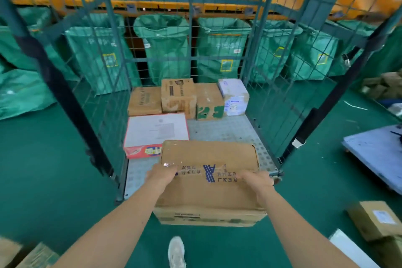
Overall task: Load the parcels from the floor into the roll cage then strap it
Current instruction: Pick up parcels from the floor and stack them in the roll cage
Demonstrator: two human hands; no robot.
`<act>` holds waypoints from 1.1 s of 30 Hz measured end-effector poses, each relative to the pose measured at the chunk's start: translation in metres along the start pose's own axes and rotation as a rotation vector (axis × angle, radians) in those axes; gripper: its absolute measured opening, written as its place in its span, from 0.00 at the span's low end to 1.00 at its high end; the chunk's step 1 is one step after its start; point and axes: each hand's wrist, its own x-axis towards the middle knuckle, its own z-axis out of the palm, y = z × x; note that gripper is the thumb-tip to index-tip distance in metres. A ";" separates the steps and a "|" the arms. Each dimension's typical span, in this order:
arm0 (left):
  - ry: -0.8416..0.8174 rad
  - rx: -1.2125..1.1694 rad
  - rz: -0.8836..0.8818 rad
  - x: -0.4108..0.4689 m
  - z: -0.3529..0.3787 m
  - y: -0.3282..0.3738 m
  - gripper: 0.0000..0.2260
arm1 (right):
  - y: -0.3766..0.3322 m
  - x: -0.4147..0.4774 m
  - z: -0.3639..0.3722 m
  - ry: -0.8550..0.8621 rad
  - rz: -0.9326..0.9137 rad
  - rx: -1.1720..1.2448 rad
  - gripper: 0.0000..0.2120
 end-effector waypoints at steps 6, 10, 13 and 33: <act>-0.104 0.023 0.131 0.074 0.031 0.083 0.08 | -0.052 0.076 -0.004 0.073 0.048 0.089 0.51; -0.144 0.039 0.129 0.130 0.041 0.140 0.09 | -0.103 0.114 -0.004 0.142 0.085 0.099 0.38; -0.115 0.073 0.057 0.174 0.045 0.174 0.28 | -0.134 0.151 -0.001 0.156 0.087 0.084 0.34; -0.037 -0.155 -0.278 0.366 0.138 0.311 0.19 | -0.331 0.464 0.028 -0.126 0.019 -0.257 0.47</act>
